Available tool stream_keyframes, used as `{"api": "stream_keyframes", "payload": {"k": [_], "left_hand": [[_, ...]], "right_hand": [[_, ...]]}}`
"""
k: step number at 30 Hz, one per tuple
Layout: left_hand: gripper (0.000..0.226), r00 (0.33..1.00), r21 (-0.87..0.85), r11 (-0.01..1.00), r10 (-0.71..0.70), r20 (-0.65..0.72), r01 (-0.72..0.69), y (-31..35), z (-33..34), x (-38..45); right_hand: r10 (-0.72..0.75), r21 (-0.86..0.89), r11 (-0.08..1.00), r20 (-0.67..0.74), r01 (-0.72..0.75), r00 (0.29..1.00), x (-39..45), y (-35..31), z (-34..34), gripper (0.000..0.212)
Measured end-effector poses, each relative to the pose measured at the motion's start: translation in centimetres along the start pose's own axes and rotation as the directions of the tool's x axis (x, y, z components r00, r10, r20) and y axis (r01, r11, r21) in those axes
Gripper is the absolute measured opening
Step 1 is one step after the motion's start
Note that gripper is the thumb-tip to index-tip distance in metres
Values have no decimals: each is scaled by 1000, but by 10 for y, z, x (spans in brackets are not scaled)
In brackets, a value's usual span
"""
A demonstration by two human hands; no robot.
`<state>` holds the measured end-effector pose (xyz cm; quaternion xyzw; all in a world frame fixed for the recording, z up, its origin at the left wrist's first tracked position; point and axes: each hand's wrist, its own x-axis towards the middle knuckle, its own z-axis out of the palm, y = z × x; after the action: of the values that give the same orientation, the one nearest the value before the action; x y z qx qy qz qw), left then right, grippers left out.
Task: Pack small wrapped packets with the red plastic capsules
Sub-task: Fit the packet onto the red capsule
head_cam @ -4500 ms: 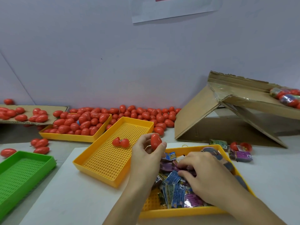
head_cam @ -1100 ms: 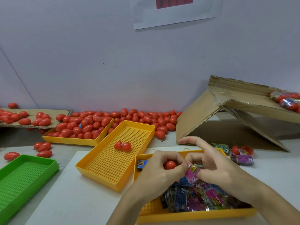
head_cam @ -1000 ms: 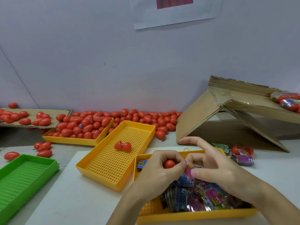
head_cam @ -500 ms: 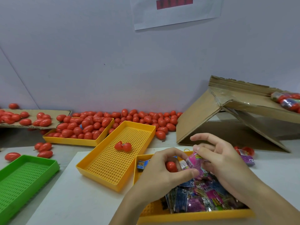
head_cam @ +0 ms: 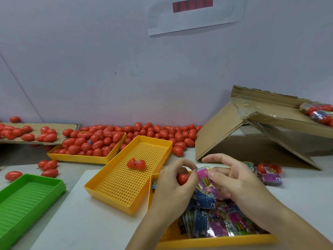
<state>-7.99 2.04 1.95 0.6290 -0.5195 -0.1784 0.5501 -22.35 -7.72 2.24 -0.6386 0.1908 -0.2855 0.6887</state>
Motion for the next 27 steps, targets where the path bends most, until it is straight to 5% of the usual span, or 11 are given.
{"api": "stream_keyframes", "payload": {"k": [8, 18, 27], "left_hand": [[16, 999, 220, 975, 15, 44, -24, -2, 4, -1], [20, 996, 39, 997, -57, -61, 60, 0, 0, 2], [19, 998, 105, 994, -15, -59, 21, 0, 2, 2]], "right_hand": [[-16, 28, 999, -16, 16, 1000, -3, -6, 1, 36], [56, -142, 987, -119, -73, 991, -5, -10, 7, 55], [130, -119, 983, -107, -142, 986, -6, -12, 7, 39]]}}
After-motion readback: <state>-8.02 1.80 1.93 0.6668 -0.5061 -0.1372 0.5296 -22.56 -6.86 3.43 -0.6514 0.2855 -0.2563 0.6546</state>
